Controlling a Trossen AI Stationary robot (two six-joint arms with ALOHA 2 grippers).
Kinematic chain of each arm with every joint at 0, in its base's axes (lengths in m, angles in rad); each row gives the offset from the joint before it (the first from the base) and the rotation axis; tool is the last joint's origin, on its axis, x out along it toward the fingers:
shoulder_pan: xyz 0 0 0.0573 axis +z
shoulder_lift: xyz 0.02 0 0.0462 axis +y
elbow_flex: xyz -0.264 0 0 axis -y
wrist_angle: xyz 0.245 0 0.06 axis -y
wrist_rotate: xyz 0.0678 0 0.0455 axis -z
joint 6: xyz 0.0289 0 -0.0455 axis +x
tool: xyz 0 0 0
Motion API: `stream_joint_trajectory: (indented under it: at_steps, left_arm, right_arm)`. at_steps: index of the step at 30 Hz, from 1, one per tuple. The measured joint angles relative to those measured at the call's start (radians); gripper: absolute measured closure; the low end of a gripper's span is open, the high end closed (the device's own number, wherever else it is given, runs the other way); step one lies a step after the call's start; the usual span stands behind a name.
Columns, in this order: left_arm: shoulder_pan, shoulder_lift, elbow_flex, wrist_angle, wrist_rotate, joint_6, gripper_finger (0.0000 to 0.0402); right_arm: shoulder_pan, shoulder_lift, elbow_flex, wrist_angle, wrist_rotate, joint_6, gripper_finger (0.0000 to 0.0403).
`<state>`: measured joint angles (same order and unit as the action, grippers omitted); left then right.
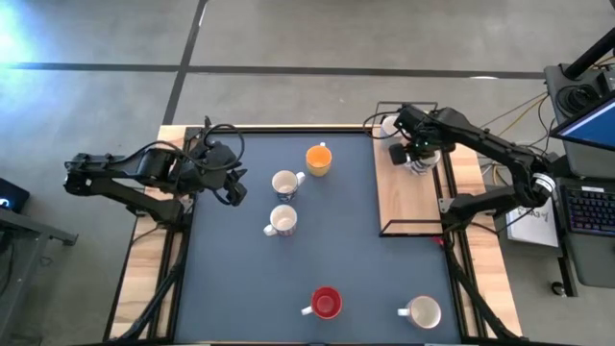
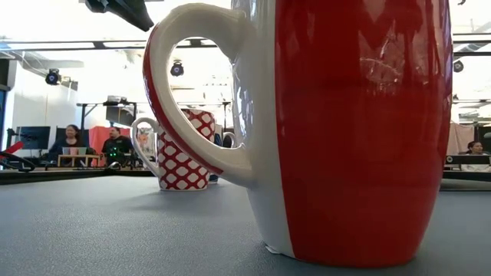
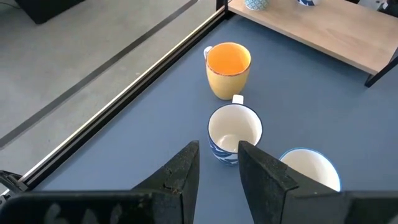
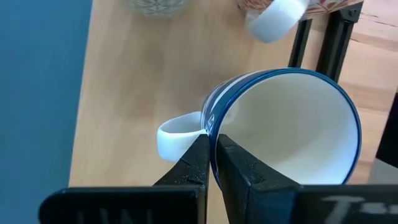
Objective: Place coffee mugs
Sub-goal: Put the dark blue cup on the shelf aligned with the orange cup
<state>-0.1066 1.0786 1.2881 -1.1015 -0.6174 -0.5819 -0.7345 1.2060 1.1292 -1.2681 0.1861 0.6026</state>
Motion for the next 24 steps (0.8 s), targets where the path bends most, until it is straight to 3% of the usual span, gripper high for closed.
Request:
stream_joint_trajectory:
  at_steps: [24]
  left_arm:
    - [0.000, 0.000, 0.000, 0.000, 0.000, 0.000, 0.0308]
  right_arm:
    - [-0.032, 0.000, -0.001, 0.051, 0.019, -0.014, 0.0390]
